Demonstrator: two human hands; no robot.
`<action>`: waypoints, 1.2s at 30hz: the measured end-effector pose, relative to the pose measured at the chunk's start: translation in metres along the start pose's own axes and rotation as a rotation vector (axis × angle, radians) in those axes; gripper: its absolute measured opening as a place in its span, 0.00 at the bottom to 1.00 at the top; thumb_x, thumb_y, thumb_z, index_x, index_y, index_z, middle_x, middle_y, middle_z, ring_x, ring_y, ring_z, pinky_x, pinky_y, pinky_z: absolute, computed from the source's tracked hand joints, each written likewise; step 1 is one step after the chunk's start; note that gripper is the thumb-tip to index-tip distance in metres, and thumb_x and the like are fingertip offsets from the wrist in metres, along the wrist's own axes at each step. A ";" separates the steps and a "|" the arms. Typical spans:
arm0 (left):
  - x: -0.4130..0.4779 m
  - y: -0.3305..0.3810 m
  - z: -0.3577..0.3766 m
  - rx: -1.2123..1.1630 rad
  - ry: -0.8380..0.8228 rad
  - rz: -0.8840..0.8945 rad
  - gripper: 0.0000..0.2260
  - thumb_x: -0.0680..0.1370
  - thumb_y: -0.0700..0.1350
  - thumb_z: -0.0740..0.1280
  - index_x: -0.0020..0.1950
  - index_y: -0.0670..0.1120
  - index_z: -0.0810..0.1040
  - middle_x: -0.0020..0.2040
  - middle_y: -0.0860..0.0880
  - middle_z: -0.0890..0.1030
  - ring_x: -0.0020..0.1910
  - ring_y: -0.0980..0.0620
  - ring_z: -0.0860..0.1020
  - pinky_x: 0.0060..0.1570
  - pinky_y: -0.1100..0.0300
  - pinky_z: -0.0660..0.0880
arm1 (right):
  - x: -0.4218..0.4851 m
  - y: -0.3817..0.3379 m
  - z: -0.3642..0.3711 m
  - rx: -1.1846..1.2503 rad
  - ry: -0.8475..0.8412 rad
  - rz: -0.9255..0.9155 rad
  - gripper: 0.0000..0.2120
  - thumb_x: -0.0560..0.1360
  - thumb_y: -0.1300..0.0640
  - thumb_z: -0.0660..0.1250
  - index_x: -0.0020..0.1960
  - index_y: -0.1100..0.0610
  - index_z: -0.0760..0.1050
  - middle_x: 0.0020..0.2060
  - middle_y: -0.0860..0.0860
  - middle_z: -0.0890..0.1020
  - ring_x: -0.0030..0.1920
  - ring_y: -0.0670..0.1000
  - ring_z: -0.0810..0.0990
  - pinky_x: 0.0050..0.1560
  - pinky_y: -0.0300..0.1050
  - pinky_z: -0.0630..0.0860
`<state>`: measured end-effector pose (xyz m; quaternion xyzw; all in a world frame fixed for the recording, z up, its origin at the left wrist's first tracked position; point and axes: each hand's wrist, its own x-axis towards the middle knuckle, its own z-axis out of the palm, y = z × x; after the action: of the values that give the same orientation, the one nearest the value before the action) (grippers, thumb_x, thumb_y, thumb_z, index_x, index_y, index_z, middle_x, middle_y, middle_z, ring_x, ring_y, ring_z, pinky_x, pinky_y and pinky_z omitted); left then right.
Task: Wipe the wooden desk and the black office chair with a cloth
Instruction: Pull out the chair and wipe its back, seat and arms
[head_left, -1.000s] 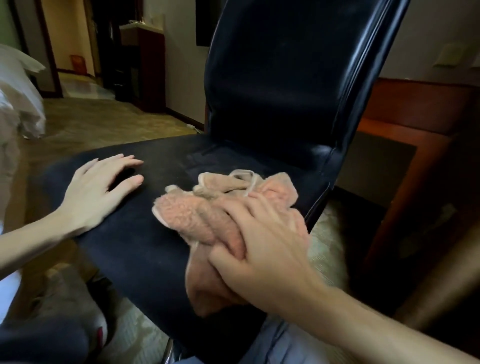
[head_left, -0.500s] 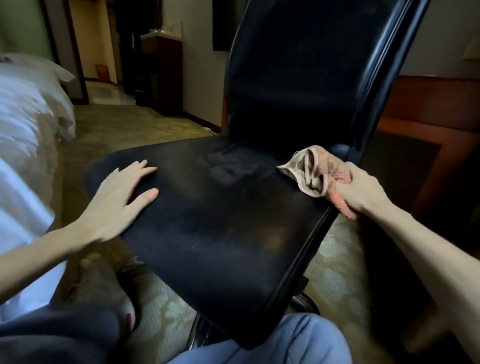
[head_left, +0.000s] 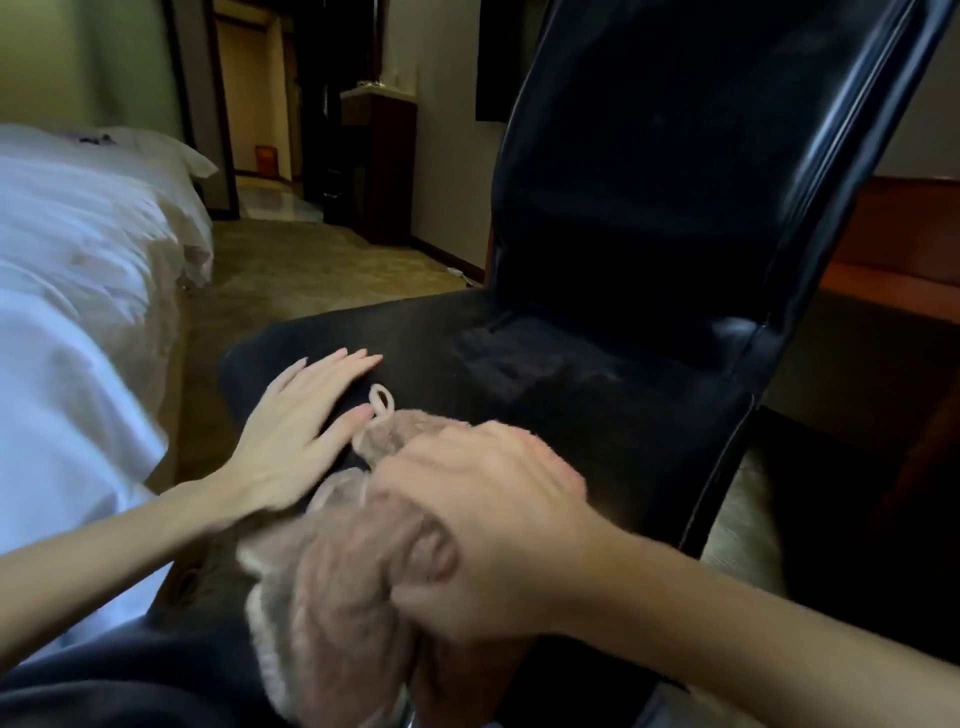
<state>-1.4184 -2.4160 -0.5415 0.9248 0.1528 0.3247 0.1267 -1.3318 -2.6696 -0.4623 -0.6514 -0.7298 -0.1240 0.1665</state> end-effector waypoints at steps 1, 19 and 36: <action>0.000 -0.001 -0.003 -0.036 -0.016 0.009 0.29 0.81 0.63 0.50 0.80 0.56 0.64 0.79 0.55 0.66 0.81 0.58 0.58 0.81 0.55 0.49 | 0.007 0.009 -0.008 0.011 0.069 0.048 0.21 0.65 0.40 0.65 0.55 0.46 0.78 0.49 0.44 0.81 0.50 0.51 0.81 0.51 0.53 0.80; 0.110 -0.105 -0.021 0.015 -0.068 -0.645 0.32 0.76 0.73 0.50 0.72 0.61 0.75 0.73 0.48 0.77 0.70 0.38 0.74 0.65 0.46 0.68 | 0.076 0.310 0.002 -0.095 -0.217 0.893 0.53 0.58 0.14 0.60 0.79 0.34 0.57 0.76 0.50 0.69 0.75 0.59 0.68 0.76 0.61 0.61; 0.088 -0.083 -0.030 0.109 -0.115 -0.627 0.35 0.73 0.75 0.47 0.74 0.63 0.72 0.72 0.47 0.78 0.68 0.37 0.76 0.64 0.46 0.71 | 0.050 0.067 0.005 0.176 -0.085 0.058 0.22 0.65 0.46 0.72 0.58 0.41 0.76 0.53 0.40 0.77 0.57 0.46 0.73 0.64 0.55 0.70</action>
<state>-1.3887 -2.3037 -0.4975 0.8548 0.4401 0.2085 0.1793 -1.2700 -2.6147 -0.4488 -0.6598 -0.7250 -0.0266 0.1955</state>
